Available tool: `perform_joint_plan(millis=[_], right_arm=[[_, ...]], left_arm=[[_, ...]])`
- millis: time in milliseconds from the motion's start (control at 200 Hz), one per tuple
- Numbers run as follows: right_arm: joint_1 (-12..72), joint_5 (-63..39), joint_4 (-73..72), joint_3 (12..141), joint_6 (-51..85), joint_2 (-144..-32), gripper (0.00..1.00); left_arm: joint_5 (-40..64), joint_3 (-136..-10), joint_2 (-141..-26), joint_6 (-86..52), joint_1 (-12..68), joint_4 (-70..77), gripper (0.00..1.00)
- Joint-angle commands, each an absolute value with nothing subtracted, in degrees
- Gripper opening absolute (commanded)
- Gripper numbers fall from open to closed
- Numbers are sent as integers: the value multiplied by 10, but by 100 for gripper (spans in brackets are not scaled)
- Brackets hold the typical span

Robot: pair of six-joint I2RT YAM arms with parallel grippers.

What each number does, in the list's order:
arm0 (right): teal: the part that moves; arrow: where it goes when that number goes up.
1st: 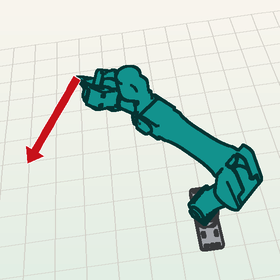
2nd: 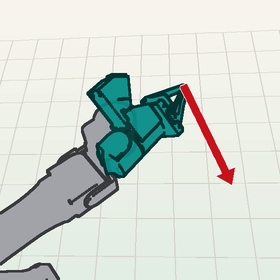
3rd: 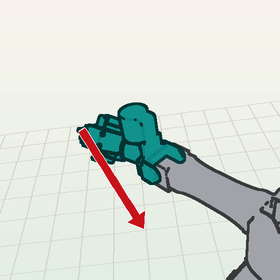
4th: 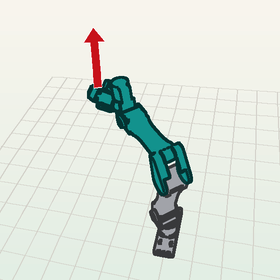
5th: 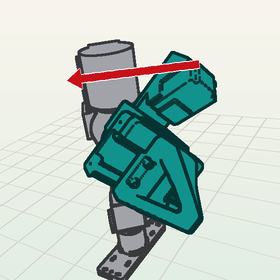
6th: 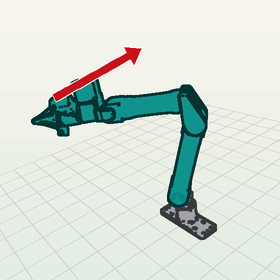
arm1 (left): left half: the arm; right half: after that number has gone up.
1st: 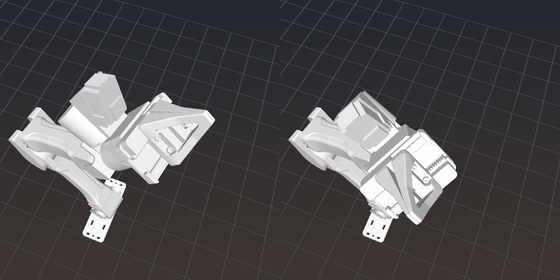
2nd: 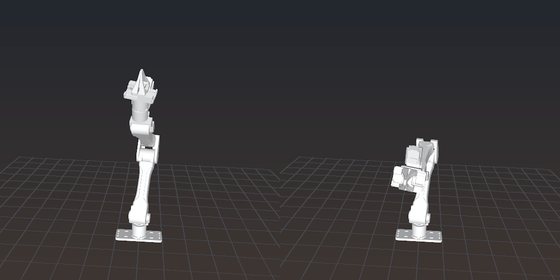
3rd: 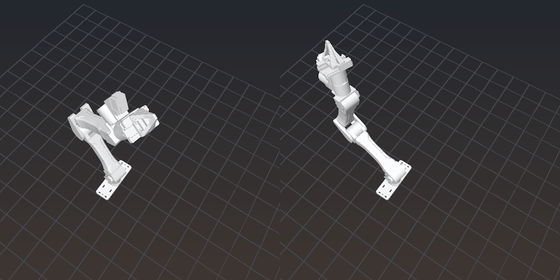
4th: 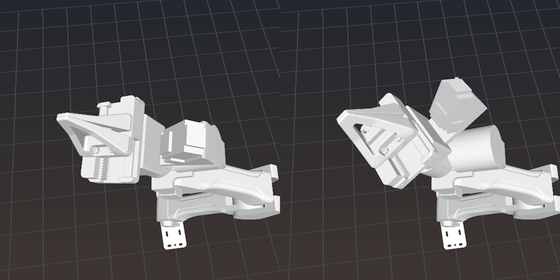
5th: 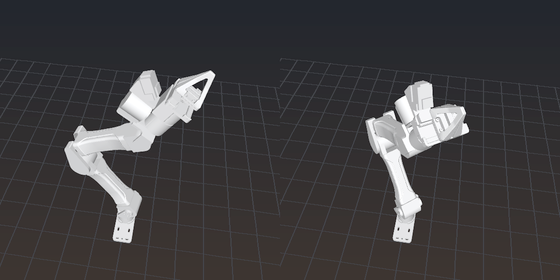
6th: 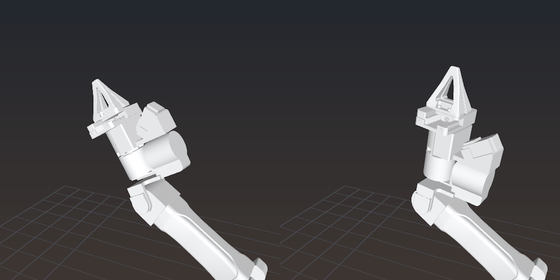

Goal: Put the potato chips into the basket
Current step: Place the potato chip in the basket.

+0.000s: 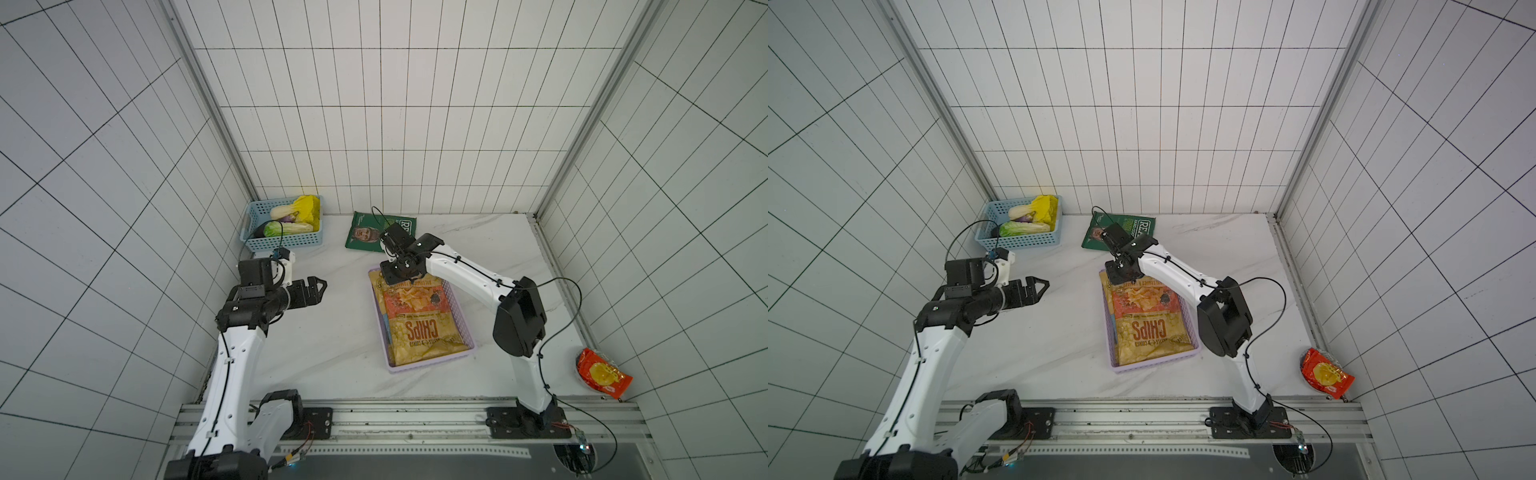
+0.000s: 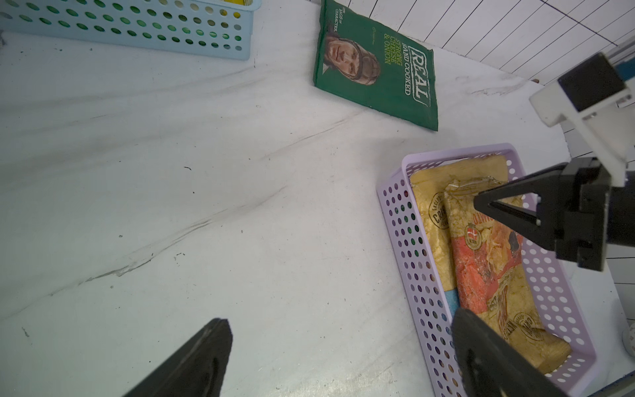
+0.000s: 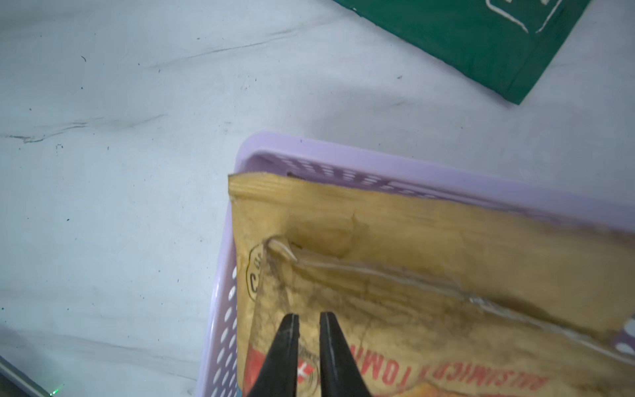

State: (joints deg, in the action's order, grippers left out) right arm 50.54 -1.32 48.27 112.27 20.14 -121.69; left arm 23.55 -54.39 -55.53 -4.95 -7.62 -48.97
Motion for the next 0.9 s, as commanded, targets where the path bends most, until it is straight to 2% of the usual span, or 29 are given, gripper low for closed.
perform_joint_plan(millis=[0,205,500,665,894], right_arm=[[500,-17,538,1198,182,-1280,17],[502,-15,571,1279,177,-1377,16],[504,-11,554,1224,188,-1410,16],[517,4,551,1233,191,-1397,17],[518,32,571,1271,183,-1302,24]], left_arm=[[231,-540,-555,-46,-79,-478,98],[231,-540,-557,-46,-80,-478,98],[231,-540,-555,-46,-81,-478,98],[231,-540,-556,-45,-81,-478,98],[232,-549,-545,-33,-79,-478,98]])
